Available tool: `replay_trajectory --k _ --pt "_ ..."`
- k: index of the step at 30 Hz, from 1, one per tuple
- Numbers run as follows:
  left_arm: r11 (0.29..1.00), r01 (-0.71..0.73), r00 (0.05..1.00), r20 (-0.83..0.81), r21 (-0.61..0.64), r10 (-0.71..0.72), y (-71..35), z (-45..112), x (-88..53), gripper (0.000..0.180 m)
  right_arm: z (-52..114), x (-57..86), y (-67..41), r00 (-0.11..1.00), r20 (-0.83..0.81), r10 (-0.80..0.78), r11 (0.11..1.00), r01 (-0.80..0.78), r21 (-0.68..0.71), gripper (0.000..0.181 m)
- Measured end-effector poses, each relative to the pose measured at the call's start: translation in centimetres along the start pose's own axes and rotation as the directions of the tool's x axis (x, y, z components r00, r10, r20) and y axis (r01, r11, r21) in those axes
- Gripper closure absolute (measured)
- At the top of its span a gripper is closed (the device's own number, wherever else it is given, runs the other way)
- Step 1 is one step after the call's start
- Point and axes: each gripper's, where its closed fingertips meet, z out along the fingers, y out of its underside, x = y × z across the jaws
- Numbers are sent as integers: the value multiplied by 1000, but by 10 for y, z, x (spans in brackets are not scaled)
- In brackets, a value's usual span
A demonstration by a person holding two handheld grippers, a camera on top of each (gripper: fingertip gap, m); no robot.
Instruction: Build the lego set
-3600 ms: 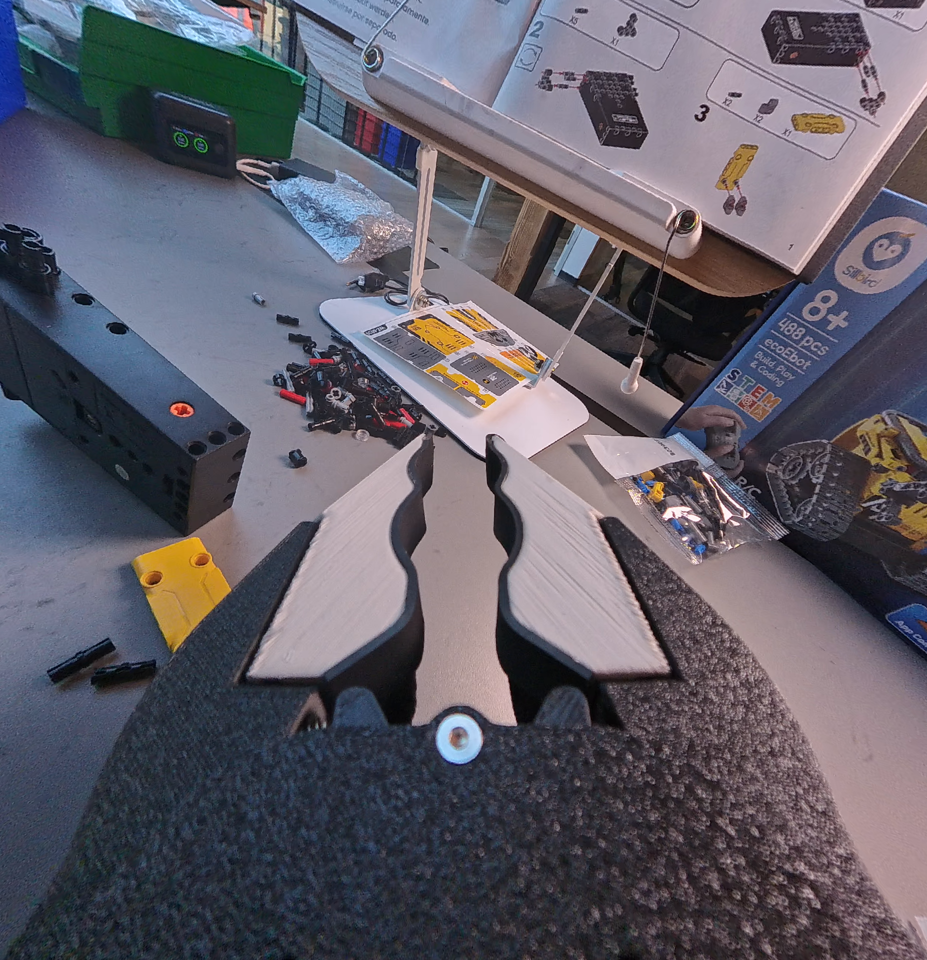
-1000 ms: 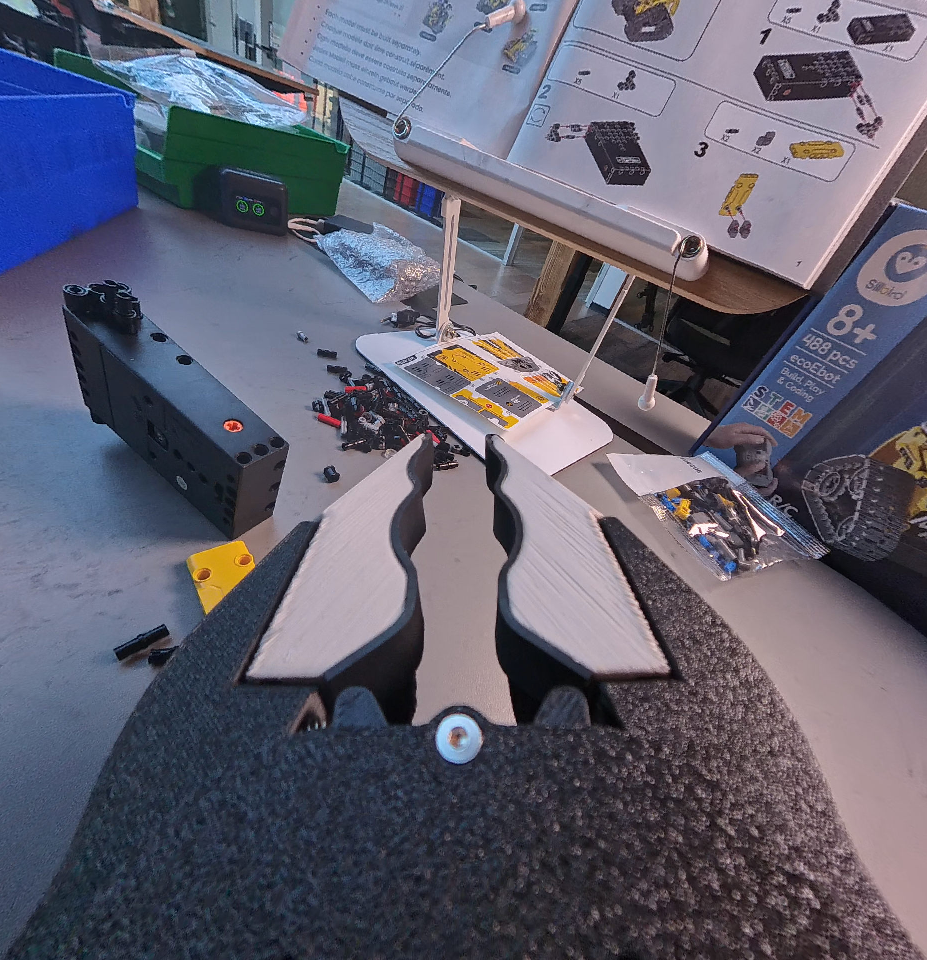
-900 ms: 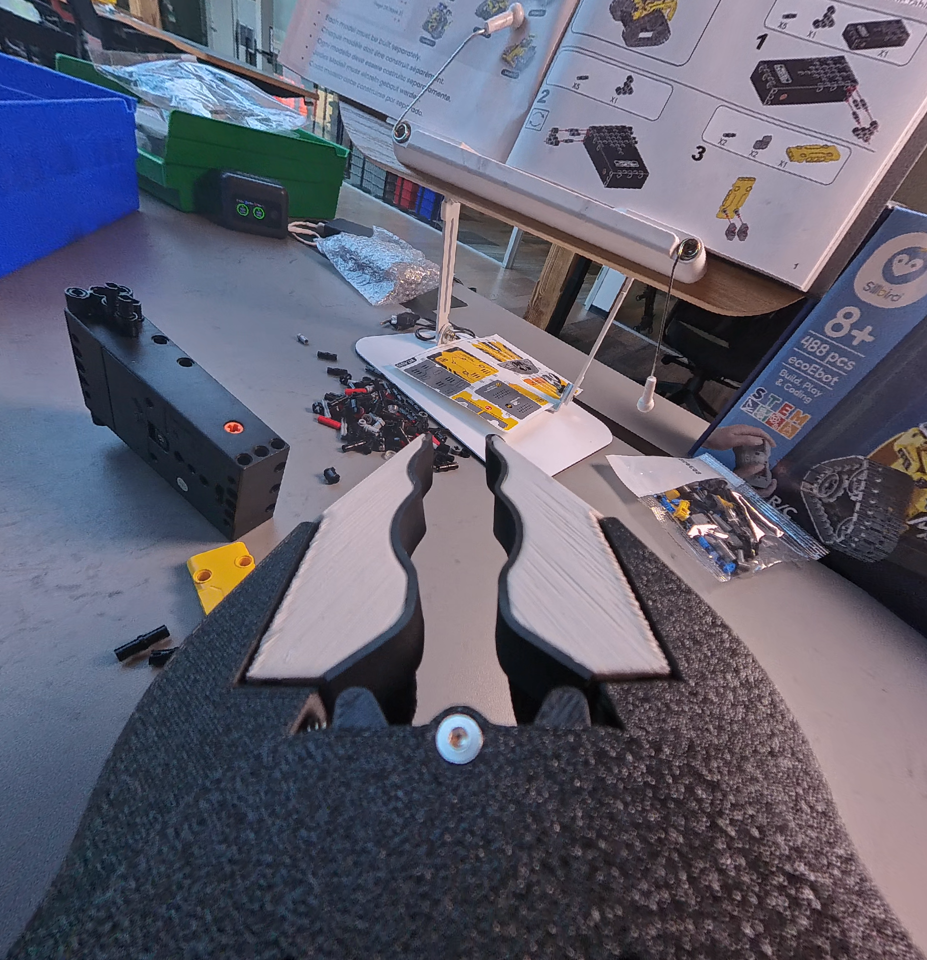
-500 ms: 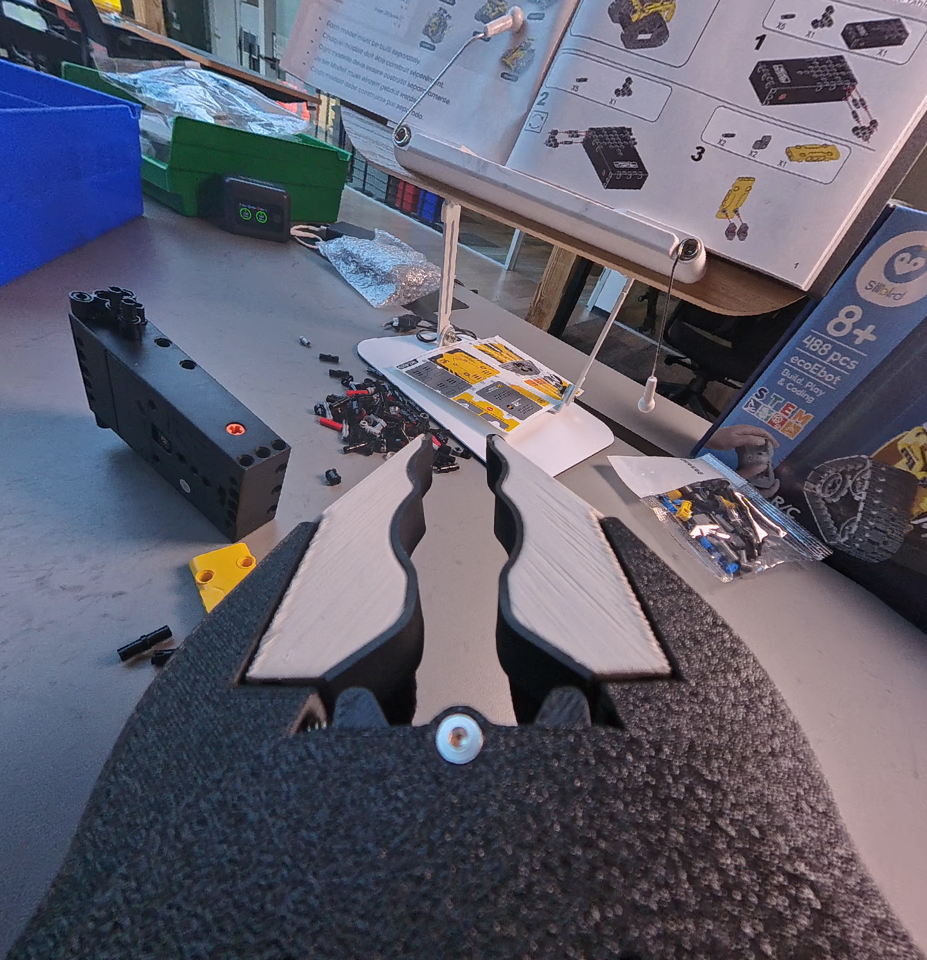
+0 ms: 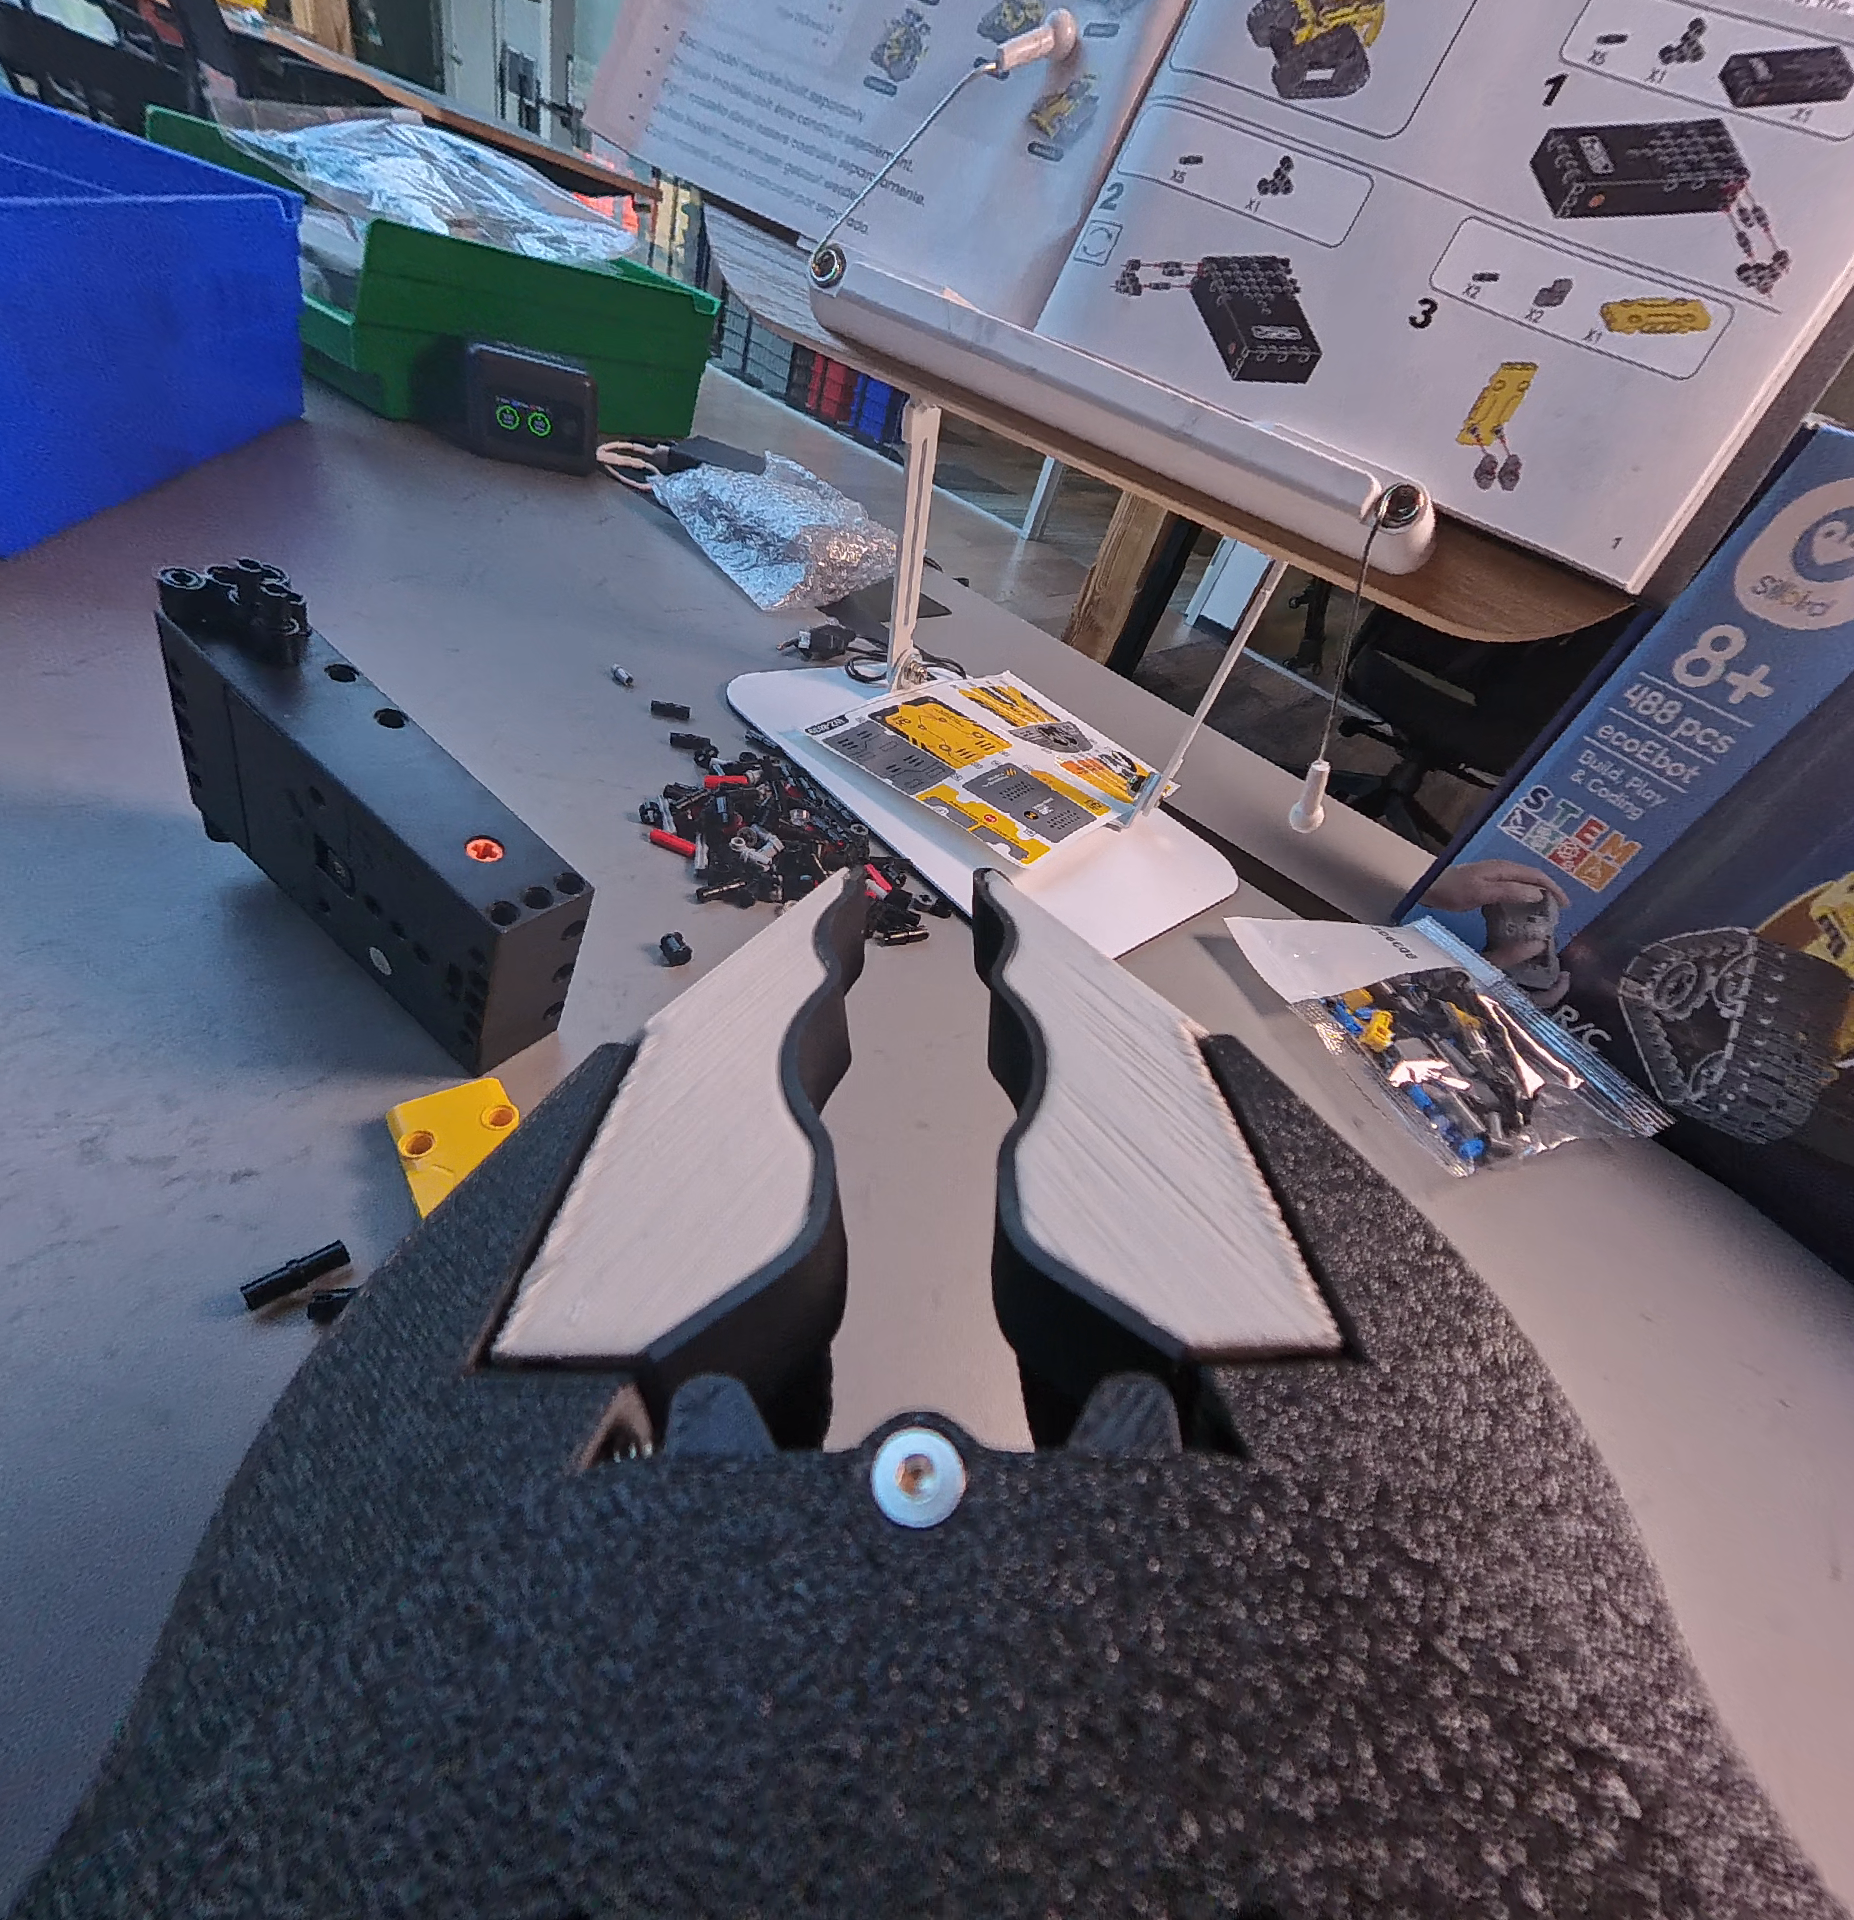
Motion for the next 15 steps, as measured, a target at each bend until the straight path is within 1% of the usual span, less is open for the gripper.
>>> replay_trajectory --k 7,10,13,15 --pt "998 -62 998 -36 -32 61 -5 15 22 164 0 -1 0 1000 4 -8 1000 8 -3 162" --pt "996 -76 997 -33 -39 75 -7 16 25 161 1 -1 1 1000 6 -7 1000 7 -6 162" --pt "996 -77 996 49 -42 79 -12 10 19 153 8 -3 7 999 43 16 998 -13 -61 165" --pt "997 -78 984 160 5 76 -29 -2 12 151 22 -10 14 991 128 48 991 -32 -130 167"
